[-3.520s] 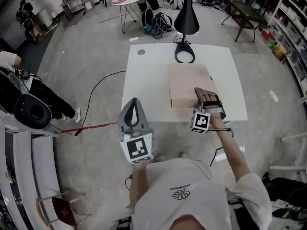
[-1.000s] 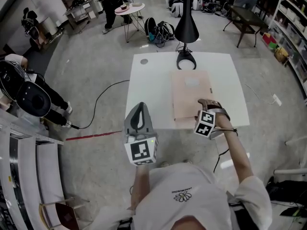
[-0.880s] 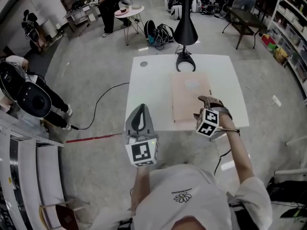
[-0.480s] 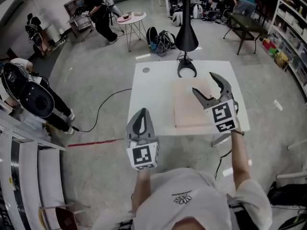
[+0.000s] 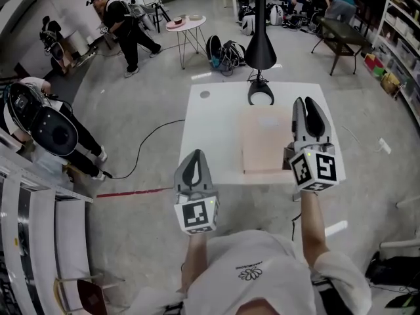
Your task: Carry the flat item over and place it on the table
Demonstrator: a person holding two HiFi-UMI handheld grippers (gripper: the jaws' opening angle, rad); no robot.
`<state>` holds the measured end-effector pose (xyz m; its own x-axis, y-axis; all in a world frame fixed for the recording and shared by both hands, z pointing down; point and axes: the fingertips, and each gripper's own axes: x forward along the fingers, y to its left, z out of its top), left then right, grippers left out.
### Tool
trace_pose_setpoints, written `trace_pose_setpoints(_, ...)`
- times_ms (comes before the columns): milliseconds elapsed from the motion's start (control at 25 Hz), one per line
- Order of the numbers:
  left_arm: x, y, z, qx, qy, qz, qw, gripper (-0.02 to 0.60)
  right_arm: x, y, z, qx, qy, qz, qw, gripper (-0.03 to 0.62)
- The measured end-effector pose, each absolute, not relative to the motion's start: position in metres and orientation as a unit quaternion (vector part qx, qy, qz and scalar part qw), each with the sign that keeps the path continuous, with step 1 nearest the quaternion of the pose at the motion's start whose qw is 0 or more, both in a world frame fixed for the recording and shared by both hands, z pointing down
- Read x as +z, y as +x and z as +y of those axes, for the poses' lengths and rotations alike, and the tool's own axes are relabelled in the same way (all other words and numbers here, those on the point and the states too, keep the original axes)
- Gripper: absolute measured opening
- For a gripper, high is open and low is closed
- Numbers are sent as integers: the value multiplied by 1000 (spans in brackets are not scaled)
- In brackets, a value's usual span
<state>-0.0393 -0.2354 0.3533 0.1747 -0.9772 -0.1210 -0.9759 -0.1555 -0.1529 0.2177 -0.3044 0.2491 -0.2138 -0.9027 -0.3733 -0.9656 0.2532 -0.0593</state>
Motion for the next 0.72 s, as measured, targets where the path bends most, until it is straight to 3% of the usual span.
trace_pose_setpoints(160, 355, -39, -233, -7, -759, 643, 98, 15, 251, 216, -300, 107, -614, 765, 163, 69)
trace_pose_setpoints(280, 355, -37, -230, -8, -759, 643, 99, 15, 256, 217, -294, 119, -629, 754, 146, 20)
trace_pose_setpoints(720, 355, -38, -224, -2, -762, 641, 97, 15, 306, 197, -275, 95, -632, 764, 85, 12)
